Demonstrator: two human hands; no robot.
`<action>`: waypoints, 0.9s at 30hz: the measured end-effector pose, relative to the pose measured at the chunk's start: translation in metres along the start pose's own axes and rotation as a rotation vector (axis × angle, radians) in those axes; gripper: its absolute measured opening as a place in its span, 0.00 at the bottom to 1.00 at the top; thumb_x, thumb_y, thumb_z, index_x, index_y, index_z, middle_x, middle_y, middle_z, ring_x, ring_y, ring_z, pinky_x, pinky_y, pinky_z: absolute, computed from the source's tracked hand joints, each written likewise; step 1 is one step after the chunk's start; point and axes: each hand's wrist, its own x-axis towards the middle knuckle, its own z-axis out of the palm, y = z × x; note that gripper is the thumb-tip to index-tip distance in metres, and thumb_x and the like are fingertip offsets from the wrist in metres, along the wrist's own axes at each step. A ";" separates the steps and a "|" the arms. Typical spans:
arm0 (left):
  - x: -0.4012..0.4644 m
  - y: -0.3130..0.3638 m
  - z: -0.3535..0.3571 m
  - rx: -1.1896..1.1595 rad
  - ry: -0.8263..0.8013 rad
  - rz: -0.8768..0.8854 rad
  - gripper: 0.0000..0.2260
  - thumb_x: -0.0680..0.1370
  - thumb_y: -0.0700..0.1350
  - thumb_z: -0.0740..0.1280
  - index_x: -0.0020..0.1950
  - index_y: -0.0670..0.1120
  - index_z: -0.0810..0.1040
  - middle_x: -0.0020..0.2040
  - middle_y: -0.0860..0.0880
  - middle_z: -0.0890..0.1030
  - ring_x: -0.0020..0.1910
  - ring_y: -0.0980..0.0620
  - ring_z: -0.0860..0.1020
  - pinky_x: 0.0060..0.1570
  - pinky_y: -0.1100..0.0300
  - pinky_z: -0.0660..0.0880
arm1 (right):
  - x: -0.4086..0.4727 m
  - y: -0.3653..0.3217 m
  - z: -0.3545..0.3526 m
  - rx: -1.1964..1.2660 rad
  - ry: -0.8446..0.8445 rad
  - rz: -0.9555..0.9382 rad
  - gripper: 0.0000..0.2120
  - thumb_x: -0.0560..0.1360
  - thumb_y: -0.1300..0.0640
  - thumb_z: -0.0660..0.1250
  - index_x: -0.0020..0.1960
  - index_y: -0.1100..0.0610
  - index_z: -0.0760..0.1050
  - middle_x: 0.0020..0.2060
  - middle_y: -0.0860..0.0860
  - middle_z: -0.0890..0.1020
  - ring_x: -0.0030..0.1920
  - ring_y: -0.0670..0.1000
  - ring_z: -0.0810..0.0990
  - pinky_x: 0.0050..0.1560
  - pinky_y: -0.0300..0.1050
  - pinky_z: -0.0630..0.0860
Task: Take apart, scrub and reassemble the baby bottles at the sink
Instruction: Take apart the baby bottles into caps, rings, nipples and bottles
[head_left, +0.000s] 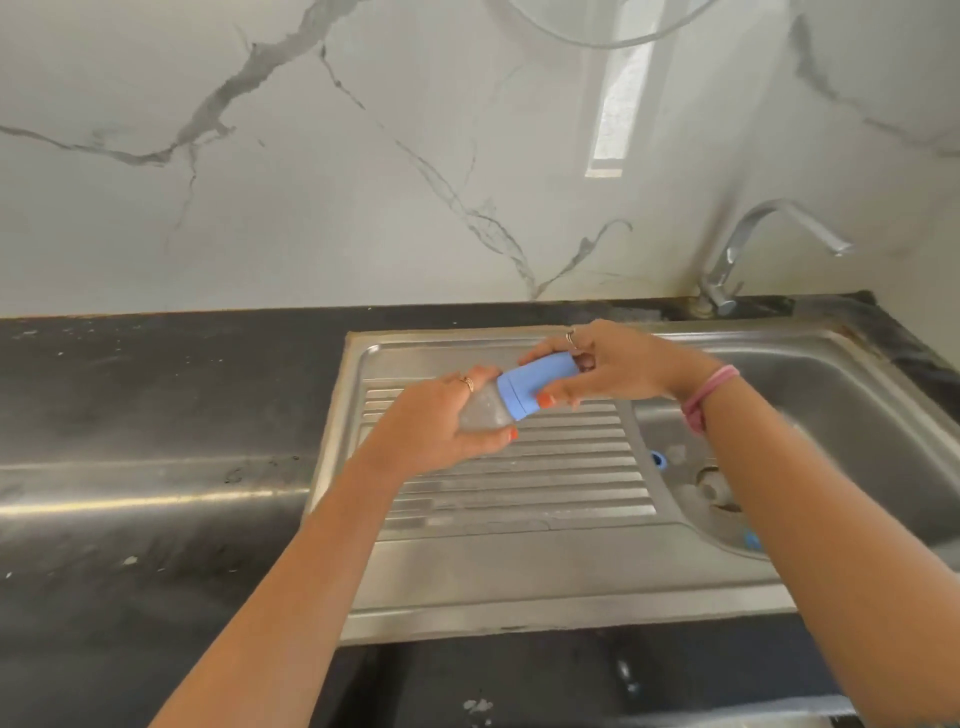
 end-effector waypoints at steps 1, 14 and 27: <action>0.002 0.011 0.006 -0.049 -0.007 -0.002 0.29 0.70 0.64 0.71 0.68 0.56 0.70 0.46 0.56 0.78 0.46 0.54 0.78 0.40 0.68 0.68 | -0.012 0.006 -0.005 -0.011 0.018 -0.031 0.18 0.71 0.50 0.75 0.60 0.44 0.79 0.47 0.43 0.85 0.47 0.46 0.84 0.51 0.40 0.78; 0.020 0.150 0.081 -0.215 -0.070 -0.082 0.27 0.66 0.63 0.72 0.63 0.61 0.71 0.45 0.60 0.80 0.44 0.59 0.79 0.43 0.63 0.73 | -0.142 0.080 -0.058 0.005 0.085 0.013 0.15 0.72 0.49 0.75 0.55 0.56 0.82 0.46 0.51 0.86 0.47 0.49 0.84 0.49 0.43 0.80; 0.016 0.197 0.133 -0.698 -0.121 -0.304 0.23 0.63 0.63 0.74 0.56 0.71 0.72 0.49 0.61 0.82 0.48 0.60 0.82 0.49 0.56 0.79 | -0.207 0.139 -0.102 0.266 0.225 0.110 0.17 0.71 0.54 0.76 0.59 0.47 0.78 0.41 0.50 0.84 0.38 0.46 0.82 0.41 0.38 0.80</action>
